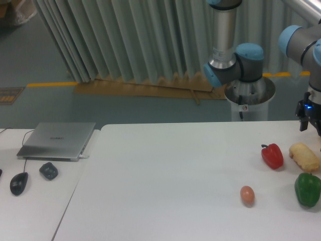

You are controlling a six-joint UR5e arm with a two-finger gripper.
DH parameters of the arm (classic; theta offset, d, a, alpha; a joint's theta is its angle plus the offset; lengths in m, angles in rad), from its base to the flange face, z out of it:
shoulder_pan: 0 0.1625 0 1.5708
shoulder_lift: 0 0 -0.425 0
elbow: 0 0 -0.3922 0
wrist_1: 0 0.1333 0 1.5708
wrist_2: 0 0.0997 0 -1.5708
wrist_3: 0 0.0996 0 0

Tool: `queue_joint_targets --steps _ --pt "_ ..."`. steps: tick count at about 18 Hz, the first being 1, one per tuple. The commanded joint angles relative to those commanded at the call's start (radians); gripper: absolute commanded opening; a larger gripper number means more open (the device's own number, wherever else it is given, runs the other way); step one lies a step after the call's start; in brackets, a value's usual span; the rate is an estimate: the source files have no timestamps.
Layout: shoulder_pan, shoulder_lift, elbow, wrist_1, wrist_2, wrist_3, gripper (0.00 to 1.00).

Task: Place the red peppers in a basket
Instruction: 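Move the gripper over the red bell pepper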

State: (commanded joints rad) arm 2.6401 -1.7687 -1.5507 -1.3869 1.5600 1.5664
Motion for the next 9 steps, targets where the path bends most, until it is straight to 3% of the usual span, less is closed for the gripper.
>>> queue_joint_targets --steps 9 --pt "0.0 0.008 -0.009 0.0 0.0 -0.008 1.0"
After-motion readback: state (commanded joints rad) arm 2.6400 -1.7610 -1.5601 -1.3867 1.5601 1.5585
